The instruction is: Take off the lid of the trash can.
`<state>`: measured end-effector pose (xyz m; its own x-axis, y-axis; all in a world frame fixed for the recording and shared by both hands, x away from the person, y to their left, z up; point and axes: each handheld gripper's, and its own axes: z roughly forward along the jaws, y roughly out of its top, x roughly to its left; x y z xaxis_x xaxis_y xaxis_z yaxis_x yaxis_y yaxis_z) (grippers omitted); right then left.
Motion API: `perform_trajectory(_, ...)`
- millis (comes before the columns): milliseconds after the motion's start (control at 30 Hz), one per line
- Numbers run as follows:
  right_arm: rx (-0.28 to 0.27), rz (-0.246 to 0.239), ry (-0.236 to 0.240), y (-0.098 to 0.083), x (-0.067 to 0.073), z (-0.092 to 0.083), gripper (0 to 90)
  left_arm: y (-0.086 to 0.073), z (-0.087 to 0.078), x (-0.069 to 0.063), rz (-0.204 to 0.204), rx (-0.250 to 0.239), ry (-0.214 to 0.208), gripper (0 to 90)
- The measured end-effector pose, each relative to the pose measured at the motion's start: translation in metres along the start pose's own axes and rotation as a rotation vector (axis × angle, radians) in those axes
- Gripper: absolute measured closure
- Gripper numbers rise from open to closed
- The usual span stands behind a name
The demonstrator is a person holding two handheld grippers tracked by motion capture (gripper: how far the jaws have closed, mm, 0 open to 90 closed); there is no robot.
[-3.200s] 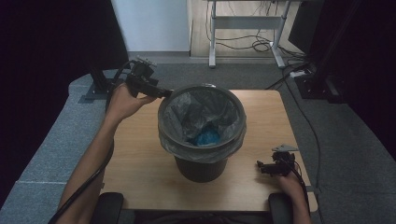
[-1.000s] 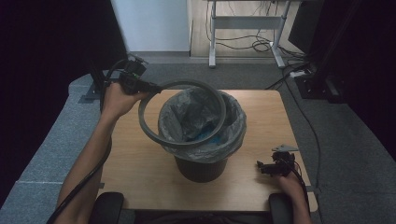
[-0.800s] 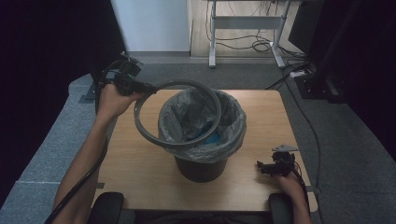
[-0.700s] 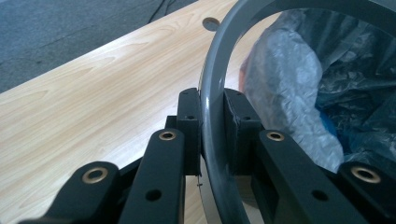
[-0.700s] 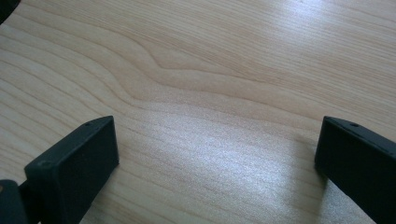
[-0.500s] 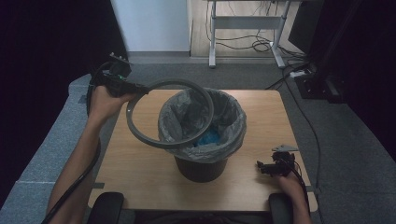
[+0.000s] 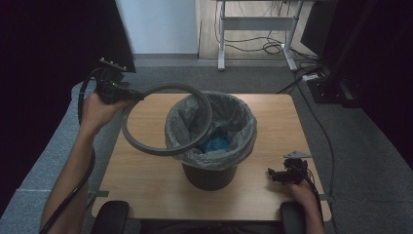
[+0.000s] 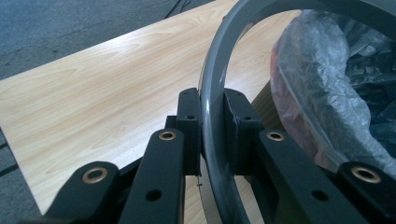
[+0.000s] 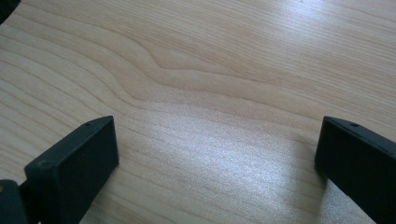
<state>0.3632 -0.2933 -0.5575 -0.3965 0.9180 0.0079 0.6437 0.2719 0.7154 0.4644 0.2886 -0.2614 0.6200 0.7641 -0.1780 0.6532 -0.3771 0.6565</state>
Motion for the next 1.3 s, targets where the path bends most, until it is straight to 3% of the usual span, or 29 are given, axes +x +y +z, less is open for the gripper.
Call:
perform_trajectory(567, 0.0, 0.0, 0.0, 0.0, 0.0, 0.0, 0.0, -0.024, -0.024, 0.022, -0.062, -0.023, 0.026, 78.1)
perform_trajectory(1033, 0.0, 0.003, -0.003, 0.0, 0.001, 0.0, 0.0, -0.036, -0.036, 0.032, -0.086, -0.035, 0.033, 78.1)
perform_trajectory(1300, 0.0, 0.001, -0.001, -0.002, 0.002, -0.002, 0.0, -0.055, -0.046, 0.049, -0.124, -0.048, 0.045, 78.0)
